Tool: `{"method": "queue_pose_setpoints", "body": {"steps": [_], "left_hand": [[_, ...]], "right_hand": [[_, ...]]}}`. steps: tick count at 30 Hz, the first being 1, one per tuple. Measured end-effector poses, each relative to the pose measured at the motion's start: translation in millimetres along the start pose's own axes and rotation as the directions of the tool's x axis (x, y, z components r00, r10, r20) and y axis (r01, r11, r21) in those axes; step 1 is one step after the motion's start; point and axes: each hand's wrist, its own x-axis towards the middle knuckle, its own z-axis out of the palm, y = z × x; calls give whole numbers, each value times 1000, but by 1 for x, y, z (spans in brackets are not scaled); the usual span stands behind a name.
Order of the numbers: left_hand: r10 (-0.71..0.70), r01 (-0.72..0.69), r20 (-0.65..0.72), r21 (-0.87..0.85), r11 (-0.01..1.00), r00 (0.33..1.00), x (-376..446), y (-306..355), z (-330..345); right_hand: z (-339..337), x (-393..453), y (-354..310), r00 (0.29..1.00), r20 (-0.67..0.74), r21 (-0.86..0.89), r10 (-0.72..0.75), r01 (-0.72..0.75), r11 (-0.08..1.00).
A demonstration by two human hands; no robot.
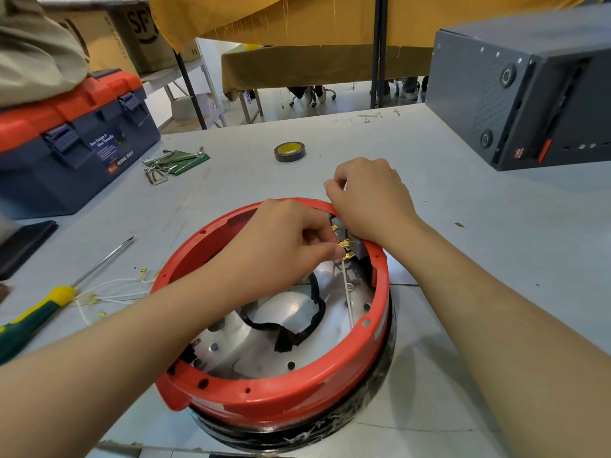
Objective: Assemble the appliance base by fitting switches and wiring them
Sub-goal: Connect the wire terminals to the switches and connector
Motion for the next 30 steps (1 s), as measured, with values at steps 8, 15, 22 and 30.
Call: {"method": "queue_pose_setpoints", "body": {"steps": [8, 15, 22, 30], "left_hand": [[7, -7, -8, 63, 998, 1000, -2, 1, 2], [12, -8, -32, 109, 994, 999, -2, 4, 3], [16, -9, -48, 141, 990, 999, -1, 6, 4], [1, -7, 32, 190, 982, 999, 5, 9, -2]], "right_hand": [[1, 0, 0, 1000, 5, 6, -4, 4, 1000], [-1, 0, 1, 1000, 11, 9, 5, -5, 1000], [-1, -1, -1, 1000, -7, -29, 1, -1, 1000], [0, -1, -1, 1000, -3, -22, -2, 2, 1000]]}}
